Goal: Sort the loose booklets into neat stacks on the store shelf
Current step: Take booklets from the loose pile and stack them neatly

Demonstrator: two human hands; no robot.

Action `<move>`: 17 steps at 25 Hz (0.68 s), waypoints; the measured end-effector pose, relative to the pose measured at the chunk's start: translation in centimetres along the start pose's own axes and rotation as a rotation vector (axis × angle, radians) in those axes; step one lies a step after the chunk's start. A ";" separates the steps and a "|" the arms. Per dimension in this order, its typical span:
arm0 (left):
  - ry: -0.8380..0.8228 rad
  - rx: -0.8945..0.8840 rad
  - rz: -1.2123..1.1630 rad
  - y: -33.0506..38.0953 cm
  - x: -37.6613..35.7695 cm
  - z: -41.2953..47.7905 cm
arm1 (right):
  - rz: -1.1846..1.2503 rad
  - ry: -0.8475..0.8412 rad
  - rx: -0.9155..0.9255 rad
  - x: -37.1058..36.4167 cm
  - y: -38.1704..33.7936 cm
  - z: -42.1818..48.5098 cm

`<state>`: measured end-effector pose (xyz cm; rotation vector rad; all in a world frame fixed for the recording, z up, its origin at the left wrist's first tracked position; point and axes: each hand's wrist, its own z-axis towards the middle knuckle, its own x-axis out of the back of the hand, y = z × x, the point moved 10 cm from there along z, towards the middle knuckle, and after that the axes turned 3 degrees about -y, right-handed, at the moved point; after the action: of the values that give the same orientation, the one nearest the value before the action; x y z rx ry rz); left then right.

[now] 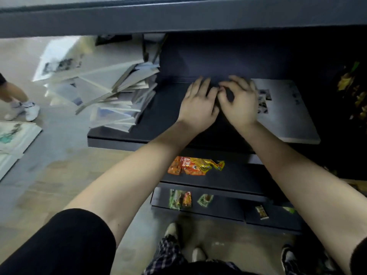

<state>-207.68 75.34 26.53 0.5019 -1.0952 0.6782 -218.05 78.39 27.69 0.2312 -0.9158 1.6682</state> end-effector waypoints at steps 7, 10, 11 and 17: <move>0.141 0.046 0.059 -6.6 6.8 -1.6 | 0.067 -0.010 0.093 -1.8 -9.0 2.6; 0.254 0.042 0.076 -10.4 10.3 -2.9 | 0.110 -0.024 0.058 -3.3 -13.4 3.7; 0.278 0.047 0.084 -12.0 11.3 -3.5 | 0.118 -0.023 0.060 -4.1 -15.1 3.9; 0.335 0.125 0.167 -22.6 16.6 -7.2 | 0.124 -0.070 0.130 -9.2 -23.6 4.6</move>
<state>-182.05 68.56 38.15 0.3879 -0.7867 0.9454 -195.37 69.24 35.84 0.3280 -0.8895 1.8469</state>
